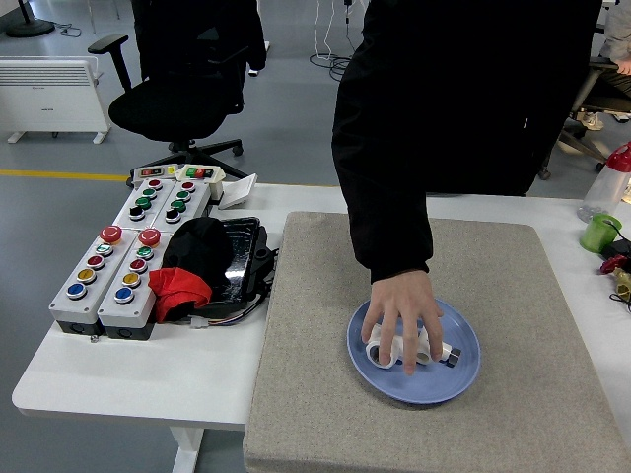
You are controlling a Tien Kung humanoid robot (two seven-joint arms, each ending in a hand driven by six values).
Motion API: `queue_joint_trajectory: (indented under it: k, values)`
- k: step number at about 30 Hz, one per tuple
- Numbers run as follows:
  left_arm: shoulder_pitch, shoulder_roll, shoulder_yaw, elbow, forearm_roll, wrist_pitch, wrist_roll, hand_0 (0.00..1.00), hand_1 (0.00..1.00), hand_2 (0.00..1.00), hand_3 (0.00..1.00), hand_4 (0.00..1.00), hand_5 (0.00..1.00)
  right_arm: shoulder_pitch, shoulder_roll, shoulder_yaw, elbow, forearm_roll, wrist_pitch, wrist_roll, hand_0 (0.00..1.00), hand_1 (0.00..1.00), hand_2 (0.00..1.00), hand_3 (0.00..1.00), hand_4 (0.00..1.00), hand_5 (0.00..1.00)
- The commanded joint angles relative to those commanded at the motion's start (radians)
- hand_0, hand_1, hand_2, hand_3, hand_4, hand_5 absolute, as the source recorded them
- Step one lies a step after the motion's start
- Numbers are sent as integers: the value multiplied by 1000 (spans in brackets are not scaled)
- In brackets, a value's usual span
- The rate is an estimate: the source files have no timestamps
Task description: Pick pipe place plate twice
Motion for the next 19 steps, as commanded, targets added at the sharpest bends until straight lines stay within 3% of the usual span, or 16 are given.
queue_joint_trajectory:
  k: [19]
  values:
    - [-11, 9, 12, -2, -29, 12, 5, 656, 624, 634, 567, 409, 998, 17, 6, -1, 3, -3, -18, -3, 761, 725, 763, 714, 432, 441]
